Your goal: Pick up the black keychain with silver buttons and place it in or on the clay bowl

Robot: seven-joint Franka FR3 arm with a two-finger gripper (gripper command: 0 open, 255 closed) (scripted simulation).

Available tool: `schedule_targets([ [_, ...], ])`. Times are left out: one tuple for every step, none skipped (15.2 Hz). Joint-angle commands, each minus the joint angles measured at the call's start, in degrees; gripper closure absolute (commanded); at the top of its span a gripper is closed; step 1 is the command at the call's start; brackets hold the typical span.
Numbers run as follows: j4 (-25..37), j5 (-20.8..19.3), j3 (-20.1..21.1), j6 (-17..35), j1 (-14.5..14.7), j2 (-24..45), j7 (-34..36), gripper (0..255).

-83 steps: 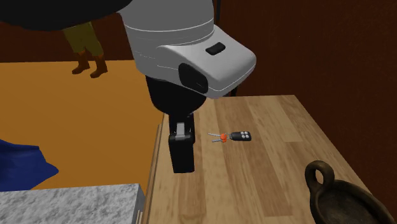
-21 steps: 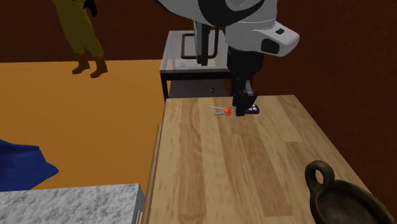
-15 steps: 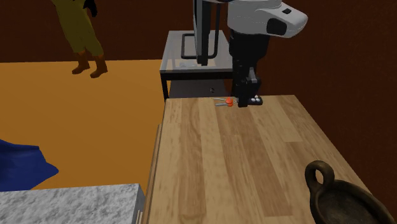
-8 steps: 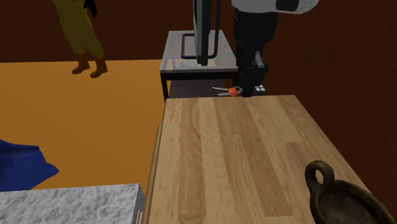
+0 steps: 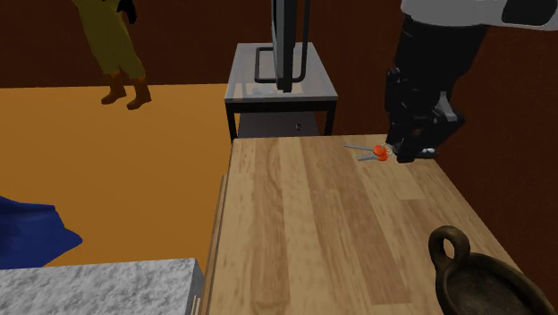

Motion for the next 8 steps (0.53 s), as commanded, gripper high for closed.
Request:
schedule_targets([
  [2.32,-0.19,-0.83,-0.65,-1.20,1.65,-2.26,255],
  [3.90,-0.33,-1.21,-1.21,-1.72,2.67,-3.28,255],
  [5.59,-0.48,-1.60,-1.81,-2.21,3.77,-4.30,255],
  [7.41,-0.64,-1.98,-2.46,-2.68,4.93,-5.30,255],
  [9.36,-0.80,-2.34,-3.17,-3.14,6.18,-6.30,255],
  [11.47,-0.98,-2.70,-3.95,-3.56,7.51,-7.28,255],
  [13.74,-1.16,-3.05,-4.79,-3.96,8.94,-8.25,255],
  [16.21,-1.36,-3.39,-5.73,-4.33,10.48,-9.22,255],
])
